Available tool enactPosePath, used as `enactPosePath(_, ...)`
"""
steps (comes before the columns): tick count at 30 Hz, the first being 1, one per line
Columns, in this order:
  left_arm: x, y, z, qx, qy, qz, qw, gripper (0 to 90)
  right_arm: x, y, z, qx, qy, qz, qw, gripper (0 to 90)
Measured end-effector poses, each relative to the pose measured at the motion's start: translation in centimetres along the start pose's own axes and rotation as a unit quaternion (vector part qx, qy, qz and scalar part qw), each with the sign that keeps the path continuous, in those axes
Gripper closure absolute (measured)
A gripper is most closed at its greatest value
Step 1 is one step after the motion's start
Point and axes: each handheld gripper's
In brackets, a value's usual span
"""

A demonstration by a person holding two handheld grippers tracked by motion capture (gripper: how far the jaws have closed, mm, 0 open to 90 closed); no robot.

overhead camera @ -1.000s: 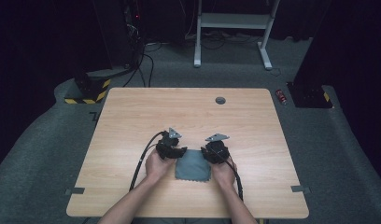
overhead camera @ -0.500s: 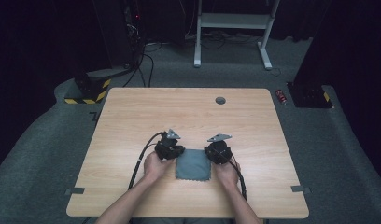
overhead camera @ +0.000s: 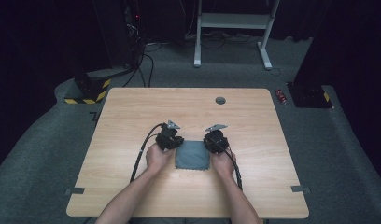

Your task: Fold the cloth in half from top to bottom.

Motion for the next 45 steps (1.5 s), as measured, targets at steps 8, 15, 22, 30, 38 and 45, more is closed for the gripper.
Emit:
enactPosePath(8,-3.3,1.3,-0.8,0.006,0.014,-0.028,0.9995,57.8,-2.4,1.5,0.9,-0.006,-0.020,-0.028,0.9994,74.3)
enactPosePath(15,-4.5,3.9,-2.7,0.049,0.032,-0.021,0.9980,55.7,-3.4,3.5,2.8,-0.038,-0.039,-0.022,0.9983,73.3)
enactPosePath(22,-4.9,5.7,-2.2,0.051,0.031,-0.017,0.9981,55.8,-3.2,5.0,2.9,-0.039,-0.042,-0.014,0.9983,73.8)
enactPosePath(30,-5.8,5.2,-1.5,0.027,0.008,-0.041,0.9987,54.4,-3.2,5.1,2.8,-0.039,-0.044,-0.020,0.9981,73.8)
enactPosePath(38,-3.5,4.7,-0.6,0.013,-0.042,-0.017,0.9989,52.6,-3.2,5.2,2.8,-0.044,-0.045,-0.022,0.9978,73.8)
enactPosePath(45,-4.8,4.9,0.2,-0.021,-0.019,-0.033,0.9991,51.0,-3.2,5.2,2.8,-0.047,-0.044,-0.020,0.9977,73.6)
Point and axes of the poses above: each handheld gripper's, and its own axes: x roughly forward along the jaws, y roughly out of its underside, z roughly to its left, and after that the axes turned 13 degrees about -y, right-handed
